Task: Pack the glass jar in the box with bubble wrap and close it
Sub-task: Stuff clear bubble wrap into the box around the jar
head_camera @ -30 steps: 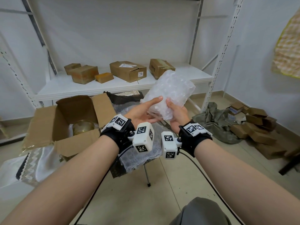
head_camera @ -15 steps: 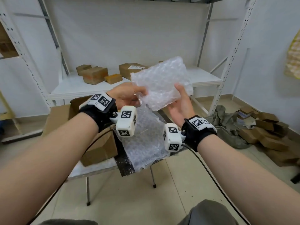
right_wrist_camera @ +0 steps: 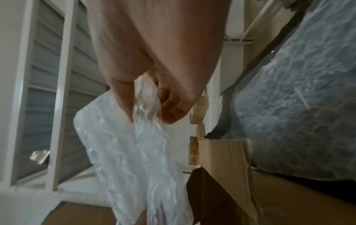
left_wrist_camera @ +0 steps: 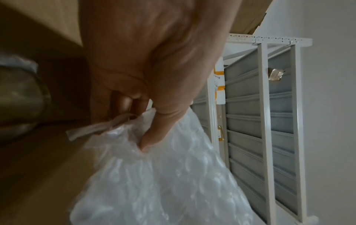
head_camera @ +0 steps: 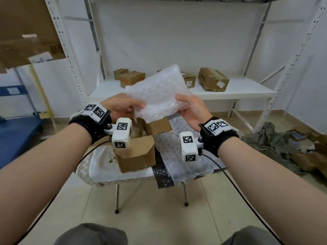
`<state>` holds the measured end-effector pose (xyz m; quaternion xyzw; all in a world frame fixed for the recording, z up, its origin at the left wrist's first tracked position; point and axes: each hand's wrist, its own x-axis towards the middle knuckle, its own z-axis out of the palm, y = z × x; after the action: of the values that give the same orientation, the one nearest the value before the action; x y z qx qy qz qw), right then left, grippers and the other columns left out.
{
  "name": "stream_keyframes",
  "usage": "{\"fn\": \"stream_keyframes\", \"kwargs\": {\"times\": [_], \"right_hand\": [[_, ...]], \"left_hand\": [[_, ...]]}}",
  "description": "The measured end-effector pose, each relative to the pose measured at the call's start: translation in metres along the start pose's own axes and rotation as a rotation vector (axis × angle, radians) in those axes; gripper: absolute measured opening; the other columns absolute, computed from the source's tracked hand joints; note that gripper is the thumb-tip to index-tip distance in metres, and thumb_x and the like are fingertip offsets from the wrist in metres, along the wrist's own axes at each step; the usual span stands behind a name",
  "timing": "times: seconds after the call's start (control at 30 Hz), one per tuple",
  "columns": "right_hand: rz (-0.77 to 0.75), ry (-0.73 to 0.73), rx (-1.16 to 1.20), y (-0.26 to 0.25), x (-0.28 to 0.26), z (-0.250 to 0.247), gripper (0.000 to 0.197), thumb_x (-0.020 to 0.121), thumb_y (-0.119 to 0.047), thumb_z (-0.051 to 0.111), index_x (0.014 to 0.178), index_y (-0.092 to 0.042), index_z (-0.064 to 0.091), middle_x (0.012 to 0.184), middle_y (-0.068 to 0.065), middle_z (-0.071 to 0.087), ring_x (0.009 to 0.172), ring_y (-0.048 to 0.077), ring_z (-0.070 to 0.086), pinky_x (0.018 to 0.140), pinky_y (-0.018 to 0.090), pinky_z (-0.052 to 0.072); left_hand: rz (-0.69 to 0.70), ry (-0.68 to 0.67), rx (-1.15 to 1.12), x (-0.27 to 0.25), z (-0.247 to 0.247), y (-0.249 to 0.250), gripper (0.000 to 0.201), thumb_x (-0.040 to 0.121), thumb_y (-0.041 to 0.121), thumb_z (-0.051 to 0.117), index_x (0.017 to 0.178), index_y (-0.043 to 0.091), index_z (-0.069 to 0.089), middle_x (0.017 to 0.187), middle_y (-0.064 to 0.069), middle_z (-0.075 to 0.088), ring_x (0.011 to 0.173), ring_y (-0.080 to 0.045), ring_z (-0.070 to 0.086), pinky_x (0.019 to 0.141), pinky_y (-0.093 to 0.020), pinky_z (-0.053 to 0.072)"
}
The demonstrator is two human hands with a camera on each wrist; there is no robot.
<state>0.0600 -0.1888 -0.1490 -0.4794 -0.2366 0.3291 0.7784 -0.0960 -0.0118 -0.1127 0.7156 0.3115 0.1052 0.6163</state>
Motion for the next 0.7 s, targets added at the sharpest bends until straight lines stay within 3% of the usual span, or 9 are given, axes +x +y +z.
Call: {"fn": "stream_keyframes", "kwargs": {"times": [0.07, 0.13, 0.2, 0.27, 0.37, 0.4, 0.5, 0.6, 0.7], "right_hand": [[0.022, -0.03, -0.114, 0.007, 0.004, 0.01, 0.049, 0.085, -0.006, 0.068, 0.132, 0.002, 0.054, 0.123, 0.02, 0.064, 0.105, 0.036, 0.06, 0.08, 0.042, 0.05], [0.041, -0.058, -0.207, 0.015, 0.01, 0.021, 0.041, 0.089, -0.005, 0.064, 0.129, -0.003, 0.056, 0.124, 0.017, 0.065, 0.101, 0.034, 0.062, 0.067, 0.034, 0.049], [0.049, -0.083, -0.273, 0.019, 0.014, 0.027, 0.037, 0.09, -0.002, 0.061, 0.126, -0.008, 0.058, 0.124, 0.014, 0.066, 0.1, 0.033, 0.063, 0.067, 0.033, 0.048], [0.048, -0.087, -0.321, 0.022, 0.018, 0.035, 0.034, 0.092, 0.003, 0.056, 0.125, -0.007, 0.058, 0.123, 0.014, 0.065, 0.103, 0.03, 0.064, 0.072, 0.033, 0.054], [0.017, -0.087, -0.491, 0.028, 0.026, 0.043, 0.032, 0.09, 0.006, 0.053, 0.121, 0.0, 0.06, 0.111, 0.015, 0.065, 0.094, 0.025, 0.063, 0.064, 0.024, 0.054], [0.014, -0.094, -0.553, 0.031, 0.03, 0.045, 0.031, 0.09, 0.006, 0.053, 0.119, 0.0, 0.062, 0.108, 0.015, 0.066, 0.094, 0.026, 0.063, 0.067, 0.026, 0.055], [0.045, -0.162, -0.669, 0.037, 0.029, 0.056, 0.025, 0.09, 0.003, 0.055, 0.114, -0.002, 0.063, 0.11, 0.016, 0.066, 0.103, 0.028, 0.063, 0.093, 0.04, 0.053], [0.074, -0.266, -0.774, 0.041, 0.025, 0.067, 0.026, 0.085, 0.001, 0.057, 0.111, 0.005, 0.062, 0.107, 0.019, 0.065, 0.104, 0.033, 0.063, 0.094, 0.044, 0.05], [0.111, -0.331, -0.886, 0.045, 0.024, 0.07, 0.048, 0.075, -0.012, 0.063, 0.119, 0.004, 0.057, 0.114, 0.022, 0.064, 0.105, 0.034, 0.064, 0.092, 0.044, 0.055]], "left_hand": [[-0.012, 0.038, -0.006, -0.001, -0.013, -0.012, 0.019, 0.081, 0.004, 0.073, 0.097, 0.007, 0.063, 0.077, -0.006, 0.063, 0.053, -0.013, 0.059, 0.051, -0.023, 0.052], [0.015, 0.056, -0.004, -0.003, -0.026, -0.021, 0.027, 0.08, 0.002, 0.073, 0.105, 0.006, 0.064, 0.092, -0.01, 0.07, 0.062, -0.013, 0.069, 0.055, -0.022, 0.055], [0.067, 0.038, 0.007, -0.005, -0.033, -0.026, 0.037, 0.079, -0.001, 0.072, 0.114, 0.006, 0.062, 0.108, -0.013, 0.07, 0.079, -0.015, 0.072, 0.068, -0.024, 0.056], [0.11, 0.043, 0.014, -0.007, -0.041, -0.029, 0.051, 0.078, -0.002, 0.074, 0.125, 0.008, 0.056, 0.119, -0.013, 0.067, 0.1, -0.02, 0.067, 0.084, -0.029, 0.052], [0.124, 0.098, 0.078, -0.005, -0.053, -0.031, 0.082, 0.069, 0.006, 0.084, 0.138, 0.019, 0.044, 0.12, -0.01, 0.063, 0.111, -0.023, 0.06, 0.099, -0.035, 0.044], [0.131, 0.086, 0.143, -0.005, -0.055, -0.032, 0.082, 0.067, 0.008, 0.086, 0.138, 0.019, 0.046, 0.118, -0.009, 0.065, 0.11, -0.023, 0.06, 0.097, -0.034, 0.045], [0.145, 0.024, 0.369, -0.006, -0.055, -0.032, 0.071, 0.061, 0.021, 0.09, 0.125, 0.023, 0.06, 0.115, -0.003, 0.069, 0.11, -0.024, 0.063, 0.097, -0.038, 0.049], [0.095, -0.033, 0.598, -0.008, -0.05, -0.032, 0.057, 0.057, 0.032, 0.089, 0.11, 0.024, 0.069, 0.107, 0.0, 0.073, 0.102, -0.023, 0.067, 0.095, -0.041, 0.053], [0.066, -0.066, 0.677, -0.004, -0.049, -0.034, 0.051, 0.051, 0.038, 0.086, 0.097, 0.023, 0.073, 0.096, 0.001, 0.075, 0.093, -0.022, 0.07, 0.09, -0.039, 0.056]]}}
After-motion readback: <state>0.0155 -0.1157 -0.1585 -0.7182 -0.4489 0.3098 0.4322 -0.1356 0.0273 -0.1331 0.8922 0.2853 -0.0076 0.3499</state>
